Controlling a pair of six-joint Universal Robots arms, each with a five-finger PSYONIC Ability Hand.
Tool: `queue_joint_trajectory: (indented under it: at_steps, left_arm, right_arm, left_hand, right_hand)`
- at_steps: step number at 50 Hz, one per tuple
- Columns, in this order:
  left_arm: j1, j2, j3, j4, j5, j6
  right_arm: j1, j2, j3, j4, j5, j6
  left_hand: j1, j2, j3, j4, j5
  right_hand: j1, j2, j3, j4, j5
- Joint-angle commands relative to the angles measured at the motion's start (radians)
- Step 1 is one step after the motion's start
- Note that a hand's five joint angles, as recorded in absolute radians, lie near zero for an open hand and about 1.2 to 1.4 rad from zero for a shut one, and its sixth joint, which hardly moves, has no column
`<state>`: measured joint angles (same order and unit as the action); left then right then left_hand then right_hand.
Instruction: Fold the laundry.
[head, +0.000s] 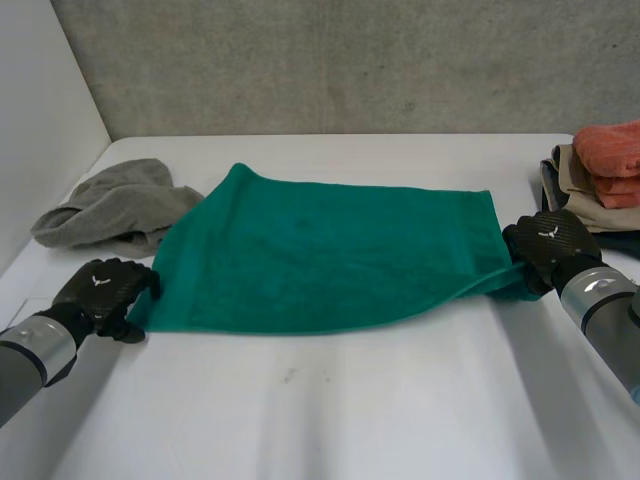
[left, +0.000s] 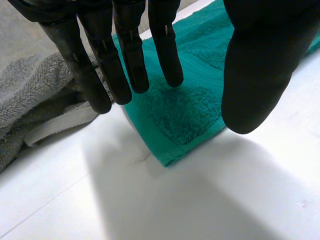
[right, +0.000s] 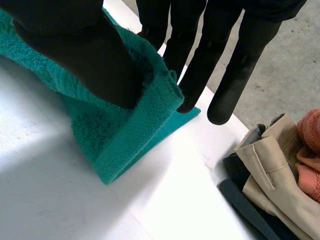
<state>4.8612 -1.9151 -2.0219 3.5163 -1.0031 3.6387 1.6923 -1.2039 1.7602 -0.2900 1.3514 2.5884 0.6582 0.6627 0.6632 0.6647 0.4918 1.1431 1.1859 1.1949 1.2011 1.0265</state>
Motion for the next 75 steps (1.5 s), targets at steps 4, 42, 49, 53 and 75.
queue_joint_trajectory:
  at_steps: [4, 42, 49, 53, 75]
  left_arm:
    - [-0.017, -0.071, 0.045, 0.032, -0.006, 0.001]
    - [-0.141, -0.093, 0.209, 0.052, -0.069, 0.015]
    - [-0.138, -0.016, 0.157, 0.026, -0.086, 0.024]
    - [-0.137, 0.178, 0.105, -0.058, -0.144, 0.018]
    - [-0.146, 0.380, -0.035, -0.550, -0.259, 0.276]
  right_arm:
    - [0.001, 0.001, 0.005, -0.001, 0.002, -0.002]
    - [0.004, 0.020, 0.013, 0.000, 0.005, -0.011]
    - [0.004, -0.005, 0.004, 0.021, 0.009, -0.027]
    - [-0.005, -0.122, -0.005, 0.116, 0.009, -0.107]
    - [-0.083, -0.258, 0.042, 0.684, 0.014, -0.582]
  left_hand:
    - [0.157, 0.153, 0.152, 0.150, 0.149]
    - [0.738, 0.734, 0.733, 0.732, 0.730]
    - [0.738, 0.734, 0.733, 0.732, 0.730]
    - [0.738, 0.734, 0.733, 0.732, 0.730]
    - [0.738, 0.734, 0.733, 0.732, 0.730]
  right_hand:
    - [0.253, 0.210, 0.201, 0.195, 0.195]
    - [0.253, 0.210, 0.201, 0.195, 0.195]
    - [0.253, 0.210, 0.201, 0.195, 0.195]
    - [0.253, 0.210, 0.201, 0.195, 0.195]
    - [0.253, 0.210, 0.201, 0.195, 0.195]
